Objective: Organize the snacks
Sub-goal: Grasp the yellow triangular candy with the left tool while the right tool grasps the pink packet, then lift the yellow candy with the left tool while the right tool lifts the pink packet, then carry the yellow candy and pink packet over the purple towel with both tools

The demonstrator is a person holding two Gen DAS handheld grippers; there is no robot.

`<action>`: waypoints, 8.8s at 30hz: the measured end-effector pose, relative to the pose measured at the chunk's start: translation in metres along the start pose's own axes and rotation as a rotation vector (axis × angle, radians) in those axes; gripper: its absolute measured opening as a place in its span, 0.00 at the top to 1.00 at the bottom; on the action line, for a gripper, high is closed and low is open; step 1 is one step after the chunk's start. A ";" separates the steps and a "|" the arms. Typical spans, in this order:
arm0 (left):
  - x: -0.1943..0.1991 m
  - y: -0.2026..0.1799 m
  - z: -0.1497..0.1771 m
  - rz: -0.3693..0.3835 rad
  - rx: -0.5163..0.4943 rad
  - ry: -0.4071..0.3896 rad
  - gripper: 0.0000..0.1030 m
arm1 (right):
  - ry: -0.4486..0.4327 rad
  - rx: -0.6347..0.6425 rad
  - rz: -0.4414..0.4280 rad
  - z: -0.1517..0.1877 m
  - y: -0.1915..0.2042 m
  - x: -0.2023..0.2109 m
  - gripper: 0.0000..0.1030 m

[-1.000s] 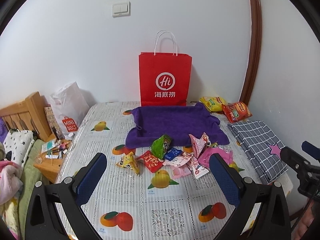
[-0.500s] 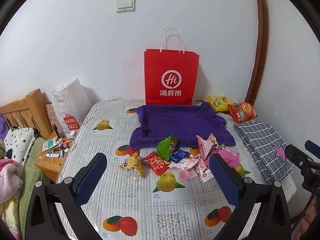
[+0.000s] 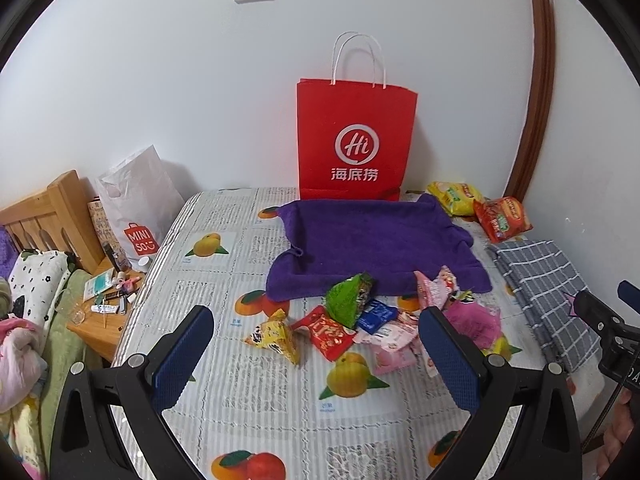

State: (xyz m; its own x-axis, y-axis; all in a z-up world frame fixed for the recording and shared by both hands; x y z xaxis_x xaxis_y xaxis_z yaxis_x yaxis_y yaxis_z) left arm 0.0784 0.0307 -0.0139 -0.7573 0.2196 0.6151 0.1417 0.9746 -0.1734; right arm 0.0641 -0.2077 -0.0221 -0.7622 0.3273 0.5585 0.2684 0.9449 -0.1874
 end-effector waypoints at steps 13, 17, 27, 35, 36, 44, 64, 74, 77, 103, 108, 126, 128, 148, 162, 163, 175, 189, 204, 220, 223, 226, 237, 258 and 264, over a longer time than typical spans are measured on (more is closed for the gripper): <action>-0.058 0.049 0.006 -0.022 0.068 0.096 0.00 | 0.075 0.063 -0.061 0.006 0.026 -0.068 0.00; -0.074 0.066 0.011 -0.042 0.090 0.122 0.00 | 0.099 0.066 -0.084 0.011 0.029 -0.090 0.01; -0.113 0.082 0.028 -0.058 0.125 0.198 0.00 | 0.179 0.071 -0.083 0.030 0.027 -0.142 0.04; -0.145 0.092 0.043 -0.065 0.171 0.246 0.07 | 0.213 0.080 -0.093 0.046 0.023 -0.159 0.04; -0.147 0.093 0.044 -0.071 0.176 0.246 0.08 | 0.212 0.084 -0.093 0.047 0.024 -0.160 0.04; -0.166 0.107 0.056 -0.095 0.185 0.280 0.23 | 0.238 0.068 -0.136 0.050 0.024 -0.169 0.04; -0.179 0.116 0.060 -0.077 0.183 0.274 0.54 | 0.330 0.015 -0.150 0.043 0.049 -0.216 0.01; -0.175 0.116 0.061 -0.049 0.192 0.278 0.56 | 0.295 0.016 -0.163 0.042 0.048 -0.207 0.25; -0.168 0.115 0.061 -0.051 0.190 0.275 0.56 | 0.289 0.012 -0.175 0.043 0.044 -0.201 0.30; -0.101 0.084 0.044 0.006 0.133 0.198 0.57 | 0.341 -0.037 -0.214 0.051 0.015 -0.172 0.54; -0.106 0.086 0.046 0.012 0.138 0.209 0.57 | 0.302 -0.084 -0.230 0.044 0.014 -0.173 0.17; -0.133 0.098 0.045 0.030 0.151 0.238 0.57 | 0.306 0.014 -0.102 0.048 0.059 -0.211 0.27; -0.135 0.099 0.046 0.032 0.155 0.240 0.57 | 0.294 0.046 -0.102 0.050 0.064 -0.209 0.34; -0.103 0.081 0.030 0.053 0.129 0.187 0.57 | 0.218 -0.088 -0.189 0.016 0.012 -0.154 0.47; -0.076 0.051 -0.034 0.055 0.055 0.088 0.57 | 0.117 -0.087 -0.208 -0.054 0.010 -0.118 0.47; -0.076 0.049 -0.037 0.054 0.049 0.084 0.57 | 0.112 -0.087 -0.208 -0.058 0.011 -0.117 0.47; -0.094 0.043 -0.072 0.057 0.025 0.067 0.57 | 0.091 -0.072 -0.247 -0.093 0.030 -0.125 0.47; -0.163 0.045 -0.108 0.072 0.004 0.078 0.57 | 0.113 -0.049 -0.258 -0.120 0.059 -0.181 0.47; -0.231 0.054 -0.119 0.090 -0.003 0.106 0.57 | 0.173 -0.032 -0.248 -0.124 0.097 -0.250 0.47; -0.282 0.078 -0.127 0.117 0.061 0.120 0.57 | 0.215 -0.037 -0.256 -0.125 0.130 -0.305 0.47; -0.290 0.077 -0.125 0.106 0.057 0.129 0.57 | 0.227 -0.033 -0.262 -0.123 0.134 -0.314 0.47; -0.298 0.076 -0.121 0.095 0.047 0.150 0.57 | 0.239 -0.030 -0.253 -0.121 0.136 -0.323 0.47; -0.310 0.080 -0.111 0.082 0.042 0.186 0.57 | 0.269 -0.011 -0.260 -0.114 0.144 -0.338 0.46; -0.325 0.073 -0.099 0.097 0.035 0.218 0.57 | 0.362 -0.002 -0.242 -0.101 0.141 -0.361 0.46; -0.327 0.079 -0.099 0.091 0.049 0.224 0.57 | 0.361 0.015 -0.239 -0.100 0.143 -0.360 0.43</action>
State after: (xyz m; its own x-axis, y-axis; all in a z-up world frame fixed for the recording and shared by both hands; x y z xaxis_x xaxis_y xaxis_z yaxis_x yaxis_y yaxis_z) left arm 0.4000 0.0401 -0.1526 -0.5817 0.3156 0.7497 0.1671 0.9484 -0.2696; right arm 0.4358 -0.1909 -0.1689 -0.5458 0.0785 0.8342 0.0987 0.9947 -0.0289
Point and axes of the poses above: each gripper's, at about its wrist camera, not at the fingertips, and x roughly against the way its jaws point, y to its left, z to its underside, the point moved 1 cm from there along -x, roughly the way its jaws point, and after that the axes turned 15 degrees about z, right-handed, at the moved point
